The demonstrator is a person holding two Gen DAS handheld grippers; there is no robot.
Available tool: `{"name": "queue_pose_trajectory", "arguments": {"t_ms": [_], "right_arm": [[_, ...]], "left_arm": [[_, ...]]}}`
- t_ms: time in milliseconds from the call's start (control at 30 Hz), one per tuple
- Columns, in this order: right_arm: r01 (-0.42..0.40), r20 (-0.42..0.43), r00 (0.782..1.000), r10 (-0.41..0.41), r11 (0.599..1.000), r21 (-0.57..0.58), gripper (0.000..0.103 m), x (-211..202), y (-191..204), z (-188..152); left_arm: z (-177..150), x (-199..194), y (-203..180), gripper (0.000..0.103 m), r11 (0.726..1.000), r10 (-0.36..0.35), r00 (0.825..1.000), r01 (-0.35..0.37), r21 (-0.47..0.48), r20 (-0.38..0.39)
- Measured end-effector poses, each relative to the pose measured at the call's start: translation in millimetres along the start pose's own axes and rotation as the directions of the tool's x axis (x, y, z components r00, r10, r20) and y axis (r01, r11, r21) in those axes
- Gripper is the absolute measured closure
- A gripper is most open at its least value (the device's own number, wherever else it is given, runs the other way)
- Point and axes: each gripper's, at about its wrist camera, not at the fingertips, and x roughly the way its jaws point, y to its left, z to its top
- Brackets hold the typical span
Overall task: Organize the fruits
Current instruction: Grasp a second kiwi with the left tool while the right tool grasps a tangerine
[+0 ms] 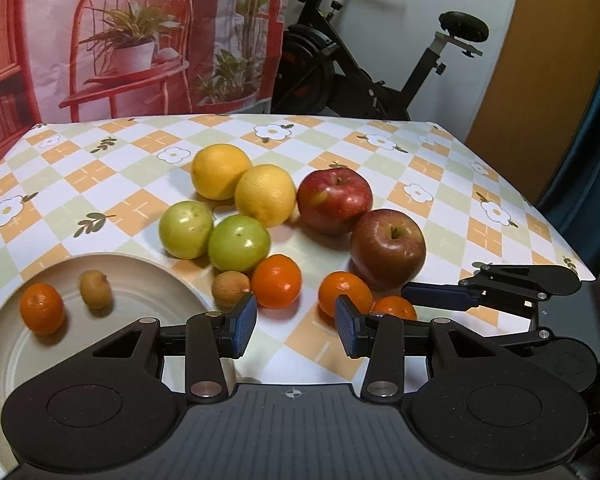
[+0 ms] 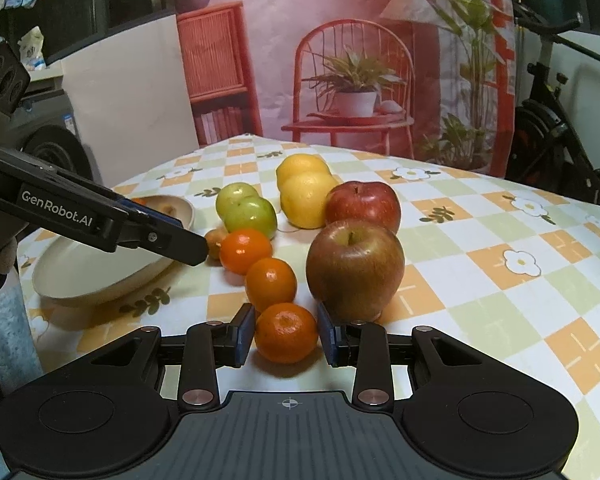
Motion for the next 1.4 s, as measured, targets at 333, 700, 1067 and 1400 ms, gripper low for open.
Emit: {"name": "queue_pose_trajectory", "arguments": {"t_ms": [333,700,1067,1400], "right_arm": [[-0.015,-0.023,1.000,0.015,1.000,0.011,0.068,1.7,-0.9,0.2],[-0.043,-0.031,0.999,0.043,0.999,0.016,0.071,0.8,-3.5,-0.6],[-0.023,-0.021,0.999,0.024,0.999,0.031,0.071,-5.2,-9.9,-2.9],[-0.026,-0.009,1.000,0.026,0.999,0.048,0.071,-7.3,-14.2,-2.7]], "left_arm": [[-2.2,5.4,-3.1,0.058,1.000,-0.009,1.000,0.009,0.008,-0.017],[0.2,12.2,-5.2,0.058,1.000,-0.029,0.999,0.029,0.007,-0.023],[3.2,16.1,-2.4,0.058,0.999,-0.036,0.999,0.036,-0.015,-0.022],[11.9,10.2,17.4,0.060,0.995,0.099,0.995,-0.099,-0.016,0.017]]}}
